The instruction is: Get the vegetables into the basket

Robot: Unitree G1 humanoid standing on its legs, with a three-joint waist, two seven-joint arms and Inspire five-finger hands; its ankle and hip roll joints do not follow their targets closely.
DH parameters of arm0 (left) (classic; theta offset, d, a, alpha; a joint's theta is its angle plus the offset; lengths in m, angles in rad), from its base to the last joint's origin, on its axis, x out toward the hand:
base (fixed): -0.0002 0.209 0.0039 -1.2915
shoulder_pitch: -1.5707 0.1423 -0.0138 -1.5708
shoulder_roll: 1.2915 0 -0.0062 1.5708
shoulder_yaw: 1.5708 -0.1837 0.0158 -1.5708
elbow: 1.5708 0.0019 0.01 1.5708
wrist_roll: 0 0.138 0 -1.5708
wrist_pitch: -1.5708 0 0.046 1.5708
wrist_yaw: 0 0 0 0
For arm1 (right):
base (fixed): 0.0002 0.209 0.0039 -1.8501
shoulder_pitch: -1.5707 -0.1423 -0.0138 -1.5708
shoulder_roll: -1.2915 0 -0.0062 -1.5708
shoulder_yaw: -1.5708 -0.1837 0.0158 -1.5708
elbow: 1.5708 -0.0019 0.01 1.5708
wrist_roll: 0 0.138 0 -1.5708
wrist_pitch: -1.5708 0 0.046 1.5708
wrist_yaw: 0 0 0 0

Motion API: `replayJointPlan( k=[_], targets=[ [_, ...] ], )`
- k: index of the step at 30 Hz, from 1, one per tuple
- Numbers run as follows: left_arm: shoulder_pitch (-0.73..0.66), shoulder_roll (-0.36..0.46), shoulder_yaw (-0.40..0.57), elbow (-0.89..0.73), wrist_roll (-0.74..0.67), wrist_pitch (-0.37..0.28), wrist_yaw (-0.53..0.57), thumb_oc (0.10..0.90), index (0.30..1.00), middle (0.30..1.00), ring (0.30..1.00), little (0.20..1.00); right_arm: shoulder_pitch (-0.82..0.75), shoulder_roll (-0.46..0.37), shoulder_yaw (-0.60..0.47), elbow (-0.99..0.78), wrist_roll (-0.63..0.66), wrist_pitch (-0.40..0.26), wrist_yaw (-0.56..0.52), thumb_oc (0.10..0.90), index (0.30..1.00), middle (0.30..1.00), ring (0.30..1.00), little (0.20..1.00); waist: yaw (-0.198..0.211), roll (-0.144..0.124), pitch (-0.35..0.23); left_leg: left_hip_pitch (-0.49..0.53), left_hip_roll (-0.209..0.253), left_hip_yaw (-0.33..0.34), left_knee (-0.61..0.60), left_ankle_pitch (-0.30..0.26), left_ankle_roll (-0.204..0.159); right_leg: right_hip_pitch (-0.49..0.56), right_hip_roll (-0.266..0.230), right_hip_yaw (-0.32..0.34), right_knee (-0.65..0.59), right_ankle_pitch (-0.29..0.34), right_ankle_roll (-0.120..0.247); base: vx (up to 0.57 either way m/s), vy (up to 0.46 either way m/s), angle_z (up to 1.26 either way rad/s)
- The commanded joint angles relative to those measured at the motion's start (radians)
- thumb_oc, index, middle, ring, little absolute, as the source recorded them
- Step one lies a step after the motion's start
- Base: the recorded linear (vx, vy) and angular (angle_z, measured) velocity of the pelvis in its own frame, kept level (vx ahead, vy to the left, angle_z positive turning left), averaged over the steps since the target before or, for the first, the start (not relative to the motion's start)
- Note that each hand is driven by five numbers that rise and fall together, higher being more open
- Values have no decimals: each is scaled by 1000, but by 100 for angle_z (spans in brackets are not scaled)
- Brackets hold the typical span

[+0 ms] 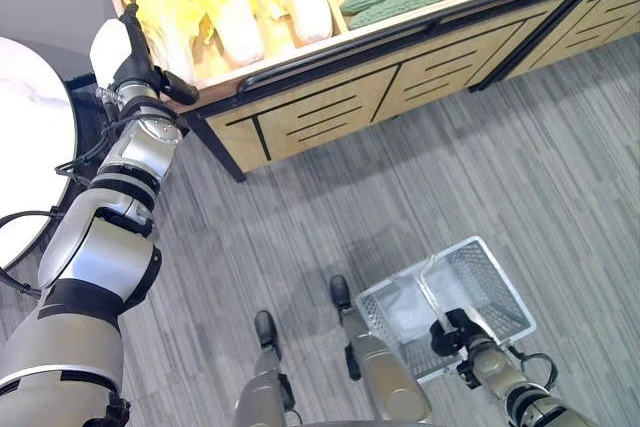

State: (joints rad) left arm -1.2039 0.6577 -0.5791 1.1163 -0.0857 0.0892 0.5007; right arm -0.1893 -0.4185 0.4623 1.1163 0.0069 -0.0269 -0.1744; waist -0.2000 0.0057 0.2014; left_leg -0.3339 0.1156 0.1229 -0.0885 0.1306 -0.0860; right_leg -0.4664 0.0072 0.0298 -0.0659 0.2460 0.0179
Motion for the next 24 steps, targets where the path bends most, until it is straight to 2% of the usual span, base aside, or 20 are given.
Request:
replayJointPlan(
  k=[1,7,12,24],
  targets=[
    [-189,86,-20,83,57,-22,45,900,1000,1000,1000,1000,80,-4,47,22,5,7,16,400,300,300,300,300,-13,-25,1,42,-3,-21,1,-35,-77,43,-61,-42,-21,-81,138,32,-24,-3],
    [-213,112,-39,119,62,-20,39,900,1000,1000,1000,1000,82,3,52,19,16,1,21,400,300,300,300,300,-23,-18,0,26,-2,-20,1,-36,-81,21,-58,-34,-21,-77,136,24,-7,-7],
    [-242,134,-58,89,64,-33,47,900,1000,1000,1000,1000,92,9,57,21,15,0,27,400,300,300,300,300,-20,-11,-11,30,1,-17,1,-41,-84,21,-56,-34,-21,-81,137,42,-13,-7],
    [-328,130,-108,56,44,-58,59,900,1000,1000,1000,1000,88,-7,61,36,1,-3,33,400,300,300,300,300,-24,14,-47,60,0,-13,1,-56,-85,45,-60,-36,-21,-91,135,13,3,0]
  ],
)
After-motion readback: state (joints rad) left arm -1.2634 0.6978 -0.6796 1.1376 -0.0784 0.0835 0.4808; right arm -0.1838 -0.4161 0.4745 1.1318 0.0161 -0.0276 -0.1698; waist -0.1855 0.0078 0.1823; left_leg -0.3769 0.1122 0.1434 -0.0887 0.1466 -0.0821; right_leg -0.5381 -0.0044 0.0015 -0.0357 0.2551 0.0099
